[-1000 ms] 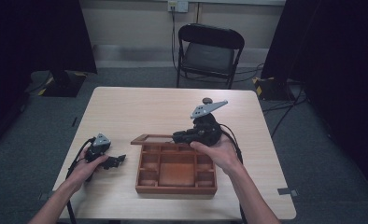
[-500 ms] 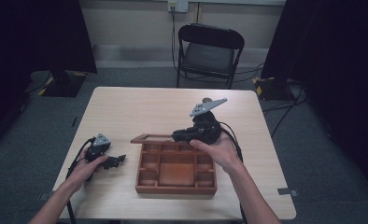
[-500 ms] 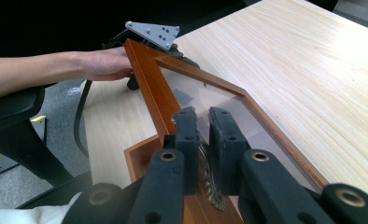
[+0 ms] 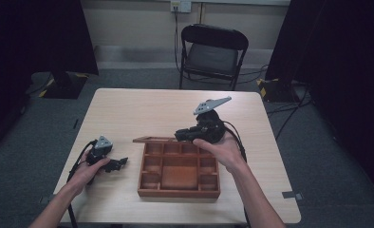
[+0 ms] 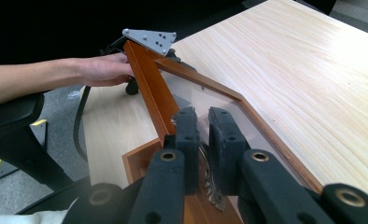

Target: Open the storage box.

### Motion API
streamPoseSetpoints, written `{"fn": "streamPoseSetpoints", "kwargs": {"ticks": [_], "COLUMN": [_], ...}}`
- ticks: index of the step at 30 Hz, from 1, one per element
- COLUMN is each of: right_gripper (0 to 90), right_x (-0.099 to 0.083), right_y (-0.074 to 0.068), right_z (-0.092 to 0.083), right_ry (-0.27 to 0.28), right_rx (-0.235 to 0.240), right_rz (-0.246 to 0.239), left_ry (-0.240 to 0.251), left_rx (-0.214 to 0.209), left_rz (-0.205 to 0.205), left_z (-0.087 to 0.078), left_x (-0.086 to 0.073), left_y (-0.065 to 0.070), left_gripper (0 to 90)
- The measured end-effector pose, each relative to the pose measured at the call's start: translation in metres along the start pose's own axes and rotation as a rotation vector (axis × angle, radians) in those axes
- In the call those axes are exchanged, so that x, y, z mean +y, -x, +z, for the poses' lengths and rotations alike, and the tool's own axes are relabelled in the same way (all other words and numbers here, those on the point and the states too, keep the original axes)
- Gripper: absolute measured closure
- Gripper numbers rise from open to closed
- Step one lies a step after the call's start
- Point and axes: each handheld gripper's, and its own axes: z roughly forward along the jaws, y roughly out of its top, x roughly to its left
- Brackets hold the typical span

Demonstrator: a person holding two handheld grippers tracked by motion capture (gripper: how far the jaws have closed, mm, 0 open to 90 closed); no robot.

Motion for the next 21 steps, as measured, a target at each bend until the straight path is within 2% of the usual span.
{"fn": "streamPoseSetpoints", "kwargs": {"ticks": [6, 8, 21], "right_gripper": [84.7, 84.7, 84.6], "right_x": [0.0037, 0.0039, 0.0054], "right_y": [0.0017, 0.0030, 0.0068], "right_z": [-0.0008, -0.0003, -0.0011], "right_ry": [0.015, 0.013, 0.030], "right_rx": [-0.012, 0.004, 0.000], "right_rz": [-0.008, -0.006, 0.004], "left_ry": [-0.003, -0.001, -0.001], "left_rx": [0.000, 0.000, 0.000], "left_rz": [0.004, 0.001, 0.001], "left_z": [-0.0002, -0.0001, 0.0000], "left_x": [0.0000, 0.0000, 0.0000], "left_y": [-0.0003, -0.0001, 0.0000], "left_gripper": [10.8, 10.8, 10.8]}}
